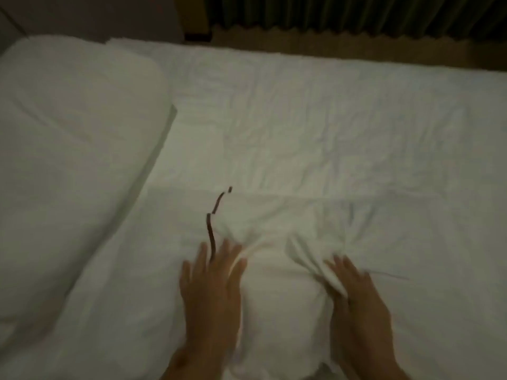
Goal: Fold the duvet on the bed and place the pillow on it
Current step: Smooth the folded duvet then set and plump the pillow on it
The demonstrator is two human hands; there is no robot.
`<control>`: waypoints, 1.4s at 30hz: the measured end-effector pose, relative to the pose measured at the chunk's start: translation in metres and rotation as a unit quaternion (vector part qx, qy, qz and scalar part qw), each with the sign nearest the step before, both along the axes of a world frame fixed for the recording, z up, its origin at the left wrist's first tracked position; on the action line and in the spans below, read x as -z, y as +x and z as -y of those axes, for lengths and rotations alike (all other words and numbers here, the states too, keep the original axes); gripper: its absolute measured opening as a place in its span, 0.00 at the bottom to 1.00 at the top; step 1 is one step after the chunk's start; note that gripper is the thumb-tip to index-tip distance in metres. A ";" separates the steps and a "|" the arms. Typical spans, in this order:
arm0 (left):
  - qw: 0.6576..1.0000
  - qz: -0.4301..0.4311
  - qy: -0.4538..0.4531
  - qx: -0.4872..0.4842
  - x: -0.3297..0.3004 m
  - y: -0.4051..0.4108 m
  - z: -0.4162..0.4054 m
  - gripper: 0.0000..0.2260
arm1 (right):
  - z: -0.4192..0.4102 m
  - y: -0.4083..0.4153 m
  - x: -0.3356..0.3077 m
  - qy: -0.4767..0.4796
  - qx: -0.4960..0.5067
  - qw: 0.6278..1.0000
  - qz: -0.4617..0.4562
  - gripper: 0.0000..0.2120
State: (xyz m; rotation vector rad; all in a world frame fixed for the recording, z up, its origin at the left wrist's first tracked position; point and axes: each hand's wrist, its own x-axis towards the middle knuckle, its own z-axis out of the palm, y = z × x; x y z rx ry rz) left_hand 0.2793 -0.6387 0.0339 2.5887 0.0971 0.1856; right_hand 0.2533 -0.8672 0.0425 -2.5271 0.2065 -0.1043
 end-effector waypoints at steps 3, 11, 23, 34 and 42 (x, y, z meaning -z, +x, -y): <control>0.993 0.073 -0.088 0.035 0.026 -0.041 -0.030 0.19 | -0.018 -0.021 0.026 -0.035 -0.064 0.994 0.076 0.21; 0.976 0.119 -0.174 -0.060 -0.136 0.012 -0.060 0.21 | -0.092 0.042 -0.164 0.174 0.101 0.976 0.089 0.16; 0.883 0.382 -0.179 -0.207 -0.349 0.039 -0.257 0.16 | -0.351 0.153 -0.379 0.243 -0.093 0.933 0.247 0.22; 0.962 -0.023 -0.041 -0.270 -0.241 0.097 -0.409 0.37 | -0.572 0.275 -0.309 -0.019 -0.215 0.976 -0.008 0.27; 0.946 -0.234 0.149 -0.171 -0.145 0.071 -0.399 0.39 | -0.546 0.243 -0.173 -0.049 -0.294 0.937 -0.182 0.33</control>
